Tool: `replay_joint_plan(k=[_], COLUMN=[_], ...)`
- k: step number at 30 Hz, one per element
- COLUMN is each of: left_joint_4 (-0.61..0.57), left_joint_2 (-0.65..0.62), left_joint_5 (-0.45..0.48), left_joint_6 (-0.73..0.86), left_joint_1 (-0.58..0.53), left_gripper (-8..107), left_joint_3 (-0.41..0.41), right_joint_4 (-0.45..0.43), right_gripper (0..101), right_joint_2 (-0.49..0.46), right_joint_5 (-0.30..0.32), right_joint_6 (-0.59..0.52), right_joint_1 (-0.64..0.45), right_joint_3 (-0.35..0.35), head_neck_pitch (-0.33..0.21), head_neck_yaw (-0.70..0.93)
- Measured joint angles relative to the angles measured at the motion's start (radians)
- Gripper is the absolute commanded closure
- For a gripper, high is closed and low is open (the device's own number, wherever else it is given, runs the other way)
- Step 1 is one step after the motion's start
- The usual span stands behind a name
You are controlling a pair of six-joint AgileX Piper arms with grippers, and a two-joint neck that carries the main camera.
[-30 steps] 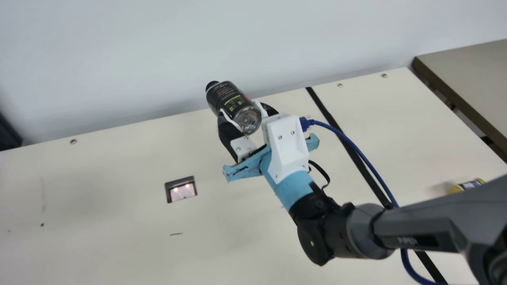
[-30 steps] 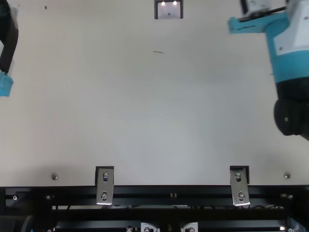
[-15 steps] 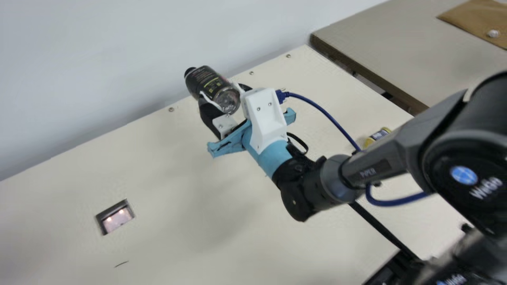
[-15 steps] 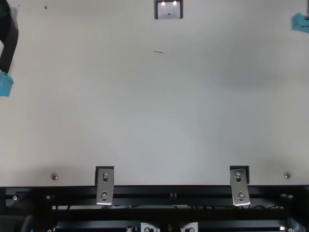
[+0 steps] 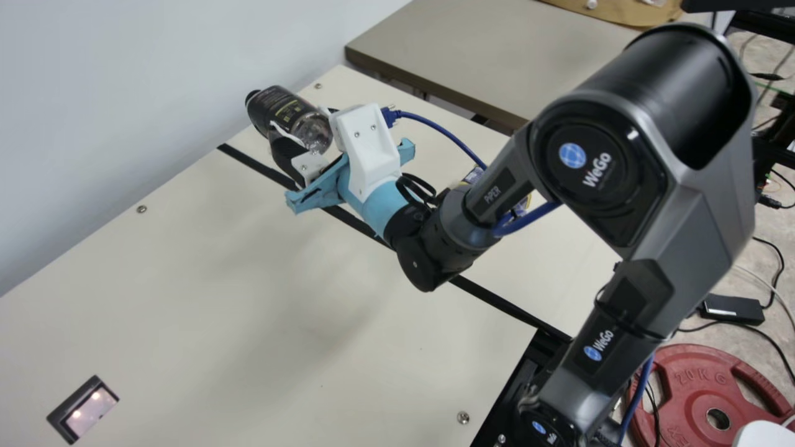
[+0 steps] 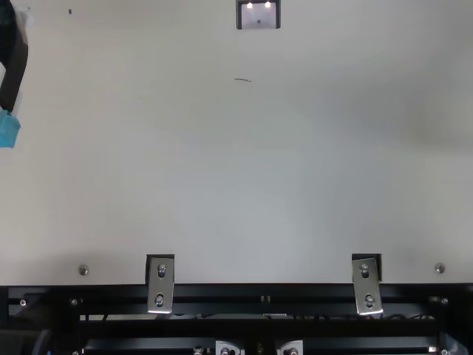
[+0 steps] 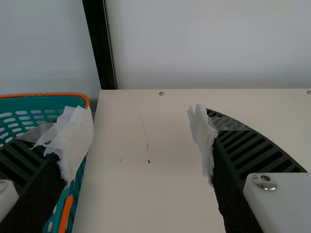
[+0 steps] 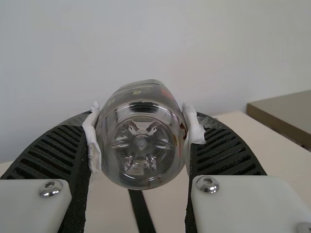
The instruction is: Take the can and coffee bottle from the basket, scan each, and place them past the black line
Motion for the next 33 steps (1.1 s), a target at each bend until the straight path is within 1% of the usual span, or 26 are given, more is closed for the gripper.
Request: replay_joint_plan(k=[6, 12, 17, 26, 33], left_joint_4=[0.0, 0.0, 0.0, 0.0, 0.0], left_joint_2=[0.0, 0.0, 0.0, 0.0, 0.0], left_joint_5=[0.0, 0.0, 0.0, 0.0, 0.0], left_joint_6=[0.0, 0.0, 0.0, 0.0, 0.0], left_joint_1=[0.0, 0.0, 0.0, 0.0, 0.0], left_gripper=[9, 9, 9, 9, 9], left_joint_3=[0.0, 0.0, 0.0, 0.0, 0.0], right_joint_4=[0.002, 0.006, -0.011, -0.02, -0.014], right_gripper=[101, 101, 101, 101, 101], right_joint_2=[0.026, 0.061, 0.104, 0.187, 0.225], right_joint_5=[-0.028, -0.03, -0.033, -0.031, -0.028], right_joint_6=[-0.018, -0.049, -0.065, -0.085, -0.095], right_joint_1=[-0.092, -0.163, -0.208, -0.242, -0.249], right_joint_3=[-0.001, -0.025, -0.045, -0.055, -0.062], head_neck_pitch=[0.0, 0.0, 0.0, 0.0, 0.0], head_neck_yaw=[0.0, 0.0, 0.0, 0.0, 0.0])
